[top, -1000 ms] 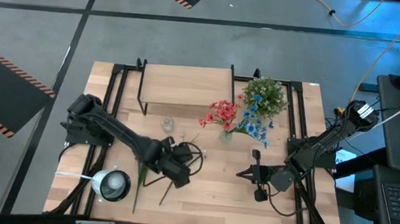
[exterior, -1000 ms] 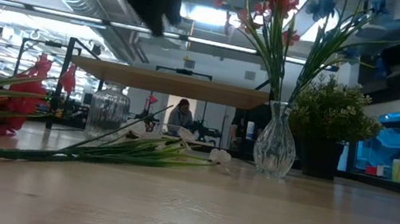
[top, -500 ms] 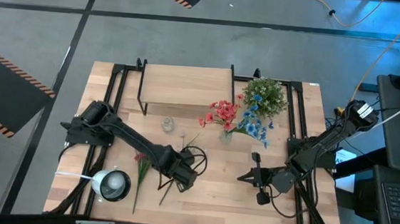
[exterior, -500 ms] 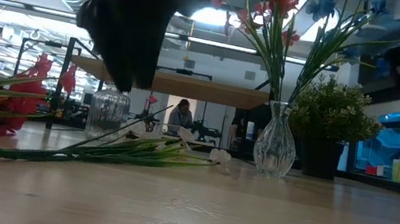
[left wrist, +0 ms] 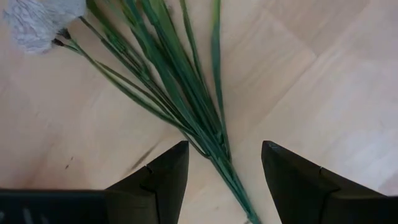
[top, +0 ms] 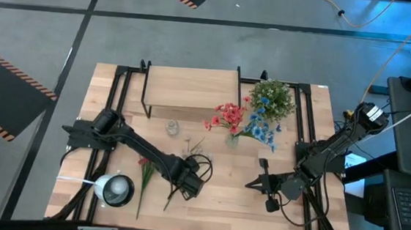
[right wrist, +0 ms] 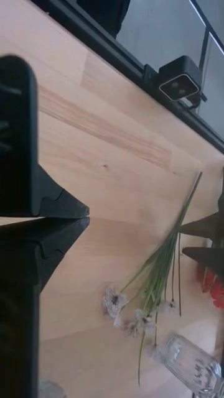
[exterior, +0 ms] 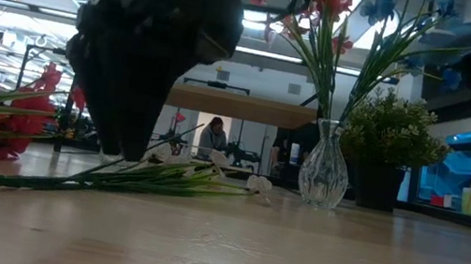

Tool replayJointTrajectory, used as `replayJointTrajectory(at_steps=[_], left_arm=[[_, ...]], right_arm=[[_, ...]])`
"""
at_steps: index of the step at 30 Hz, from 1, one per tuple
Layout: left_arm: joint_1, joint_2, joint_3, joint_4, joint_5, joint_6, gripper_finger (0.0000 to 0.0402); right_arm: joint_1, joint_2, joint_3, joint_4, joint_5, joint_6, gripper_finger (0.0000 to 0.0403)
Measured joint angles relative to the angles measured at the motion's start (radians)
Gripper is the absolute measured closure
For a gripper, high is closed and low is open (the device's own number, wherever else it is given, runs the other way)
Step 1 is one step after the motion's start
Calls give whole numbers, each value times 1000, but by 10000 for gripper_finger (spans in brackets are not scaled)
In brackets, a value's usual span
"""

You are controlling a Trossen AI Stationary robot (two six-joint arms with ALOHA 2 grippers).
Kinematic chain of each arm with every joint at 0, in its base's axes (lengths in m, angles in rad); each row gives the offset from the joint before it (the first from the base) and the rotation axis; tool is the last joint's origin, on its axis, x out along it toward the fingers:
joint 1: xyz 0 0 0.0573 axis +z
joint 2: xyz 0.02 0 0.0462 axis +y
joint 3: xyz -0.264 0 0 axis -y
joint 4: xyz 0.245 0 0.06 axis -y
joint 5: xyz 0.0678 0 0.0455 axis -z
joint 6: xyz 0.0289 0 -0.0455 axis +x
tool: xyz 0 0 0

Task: Pick and place flowers into a vace then onto a shelf
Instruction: Put the white flowers into the left transparent vase

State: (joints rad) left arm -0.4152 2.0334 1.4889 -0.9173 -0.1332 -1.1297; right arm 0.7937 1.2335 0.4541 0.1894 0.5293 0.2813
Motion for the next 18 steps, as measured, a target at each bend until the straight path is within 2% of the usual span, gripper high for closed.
replayJointTrajectory(at_steps=[6,18], left_arm=[[0,17,0,0,-3,-80,205],[7,62,1,5,6,-62,211]], right_arm=[[0,0,0,0,0,1,402],[0,0,0,0,1,2,402]])
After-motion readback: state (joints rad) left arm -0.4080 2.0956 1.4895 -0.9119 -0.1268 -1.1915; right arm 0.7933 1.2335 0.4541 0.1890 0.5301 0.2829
